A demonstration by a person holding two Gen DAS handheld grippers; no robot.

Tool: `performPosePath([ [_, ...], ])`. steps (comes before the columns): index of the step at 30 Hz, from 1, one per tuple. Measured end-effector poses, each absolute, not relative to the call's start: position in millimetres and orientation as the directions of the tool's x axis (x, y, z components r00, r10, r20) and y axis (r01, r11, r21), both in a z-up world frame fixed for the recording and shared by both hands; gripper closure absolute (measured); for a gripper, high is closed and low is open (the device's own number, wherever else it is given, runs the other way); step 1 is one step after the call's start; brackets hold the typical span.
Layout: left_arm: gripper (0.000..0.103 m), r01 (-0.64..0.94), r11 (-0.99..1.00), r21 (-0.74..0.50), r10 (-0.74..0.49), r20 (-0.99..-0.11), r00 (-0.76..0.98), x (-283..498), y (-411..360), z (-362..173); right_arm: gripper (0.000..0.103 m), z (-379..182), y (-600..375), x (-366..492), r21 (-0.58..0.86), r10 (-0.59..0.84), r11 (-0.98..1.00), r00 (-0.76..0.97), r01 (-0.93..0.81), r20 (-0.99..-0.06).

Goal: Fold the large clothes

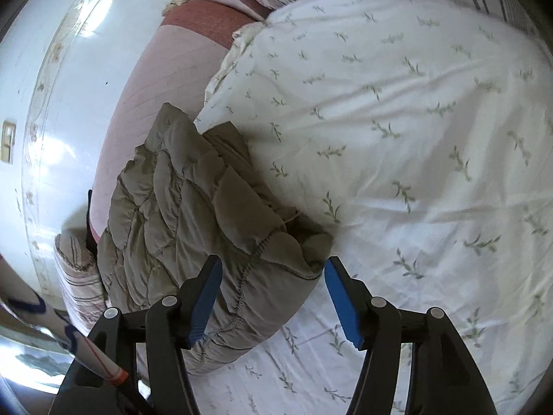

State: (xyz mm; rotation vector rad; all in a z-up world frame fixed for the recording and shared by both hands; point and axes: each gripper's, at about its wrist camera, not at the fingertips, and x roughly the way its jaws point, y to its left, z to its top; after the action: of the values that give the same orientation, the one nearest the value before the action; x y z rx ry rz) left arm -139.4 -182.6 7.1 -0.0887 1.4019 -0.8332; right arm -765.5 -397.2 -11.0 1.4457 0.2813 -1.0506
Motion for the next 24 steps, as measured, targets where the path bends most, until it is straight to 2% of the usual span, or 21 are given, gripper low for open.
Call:
performPosePath([
  [12, 0.032, 0.360, 0.703, -0.613, -0.621, -0.776, -0.109, -135, -182, -13, 0.030, -32, -400, -764, 0.726, -0.410, -0.246, 0.610, 0.642, -0.678],
  [20, 0.027, 0.298, 0.689, -0.661, -0.666, -0.739, -0.100, -137, -184, -24, 0.027, -47, -404, -752, 0.759, -0.430, -0.238, 0.635, 0.606, -0.642],
  [22, 0.027, 0.317, 0.680, -0.661, -0.671, -0.736, -0.093, -141, -189, -24, 0.029, -49, -405, -748, 0.765, -0.438, -0.232, 0.638, 0.600, -0.633],
  [24, 0.028, 0.361, 0.684, -0.634, -0.657, -0.750, -0.073, -145, -196, -21, 0.037, -47, -406, -743, 0.759, -0.441, -0.213, 0.633, 0.615, -0.636],
])
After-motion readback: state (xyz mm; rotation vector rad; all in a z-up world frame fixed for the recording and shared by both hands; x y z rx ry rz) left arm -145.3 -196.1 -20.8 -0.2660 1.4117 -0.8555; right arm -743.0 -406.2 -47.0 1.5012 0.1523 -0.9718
